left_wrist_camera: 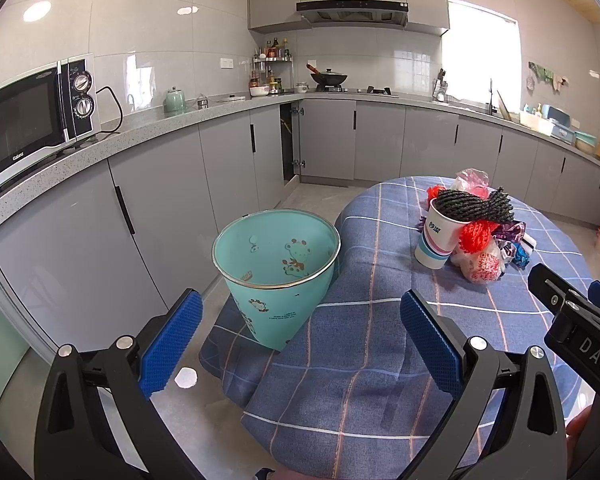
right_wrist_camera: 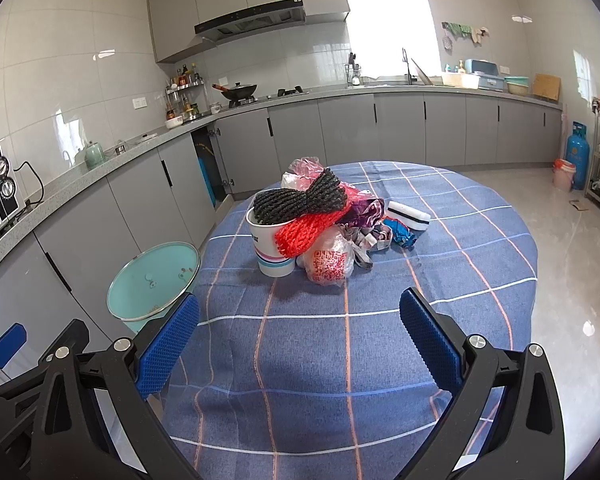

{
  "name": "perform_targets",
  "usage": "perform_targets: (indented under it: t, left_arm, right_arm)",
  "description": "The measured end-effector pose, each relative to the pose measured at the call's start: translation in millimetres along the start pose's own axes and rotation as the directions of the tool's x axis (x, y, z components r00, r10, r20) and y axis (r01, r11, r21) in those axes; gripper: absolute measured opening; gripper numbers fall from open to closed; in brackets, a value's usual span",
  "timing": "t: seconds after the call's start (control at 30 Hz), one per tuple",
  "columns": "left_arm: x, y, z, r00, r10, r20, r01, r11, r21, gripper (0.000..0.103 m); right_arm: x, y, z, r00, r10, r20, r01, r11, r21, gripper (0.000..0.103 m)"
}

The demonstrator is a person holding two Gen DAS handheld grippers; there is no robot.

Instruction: Collect trash

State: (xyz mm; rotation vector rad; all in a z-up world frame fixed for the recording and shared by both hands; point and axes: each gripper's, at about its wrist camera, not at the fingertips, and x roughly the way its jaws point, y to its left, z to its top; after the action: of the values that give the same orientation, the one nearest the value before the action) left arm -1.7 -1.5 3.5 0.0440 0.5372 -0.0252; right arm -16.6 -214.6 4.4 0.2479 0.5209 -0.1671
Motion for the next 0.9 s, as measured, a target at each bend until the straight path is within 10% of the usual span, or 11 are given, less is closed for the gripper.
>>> perform_targets:
  t: [0.9]
  left_arm:
    - [3.9,0.1,-2.8,1.0,0.025,-0.011,-0.024,1.0,0.018,0.097]
  right_arm:
    - [2.2,-0.8,-2.5,1.0,0.002,-0.006,-0.002,1.0,0.006,0.099]
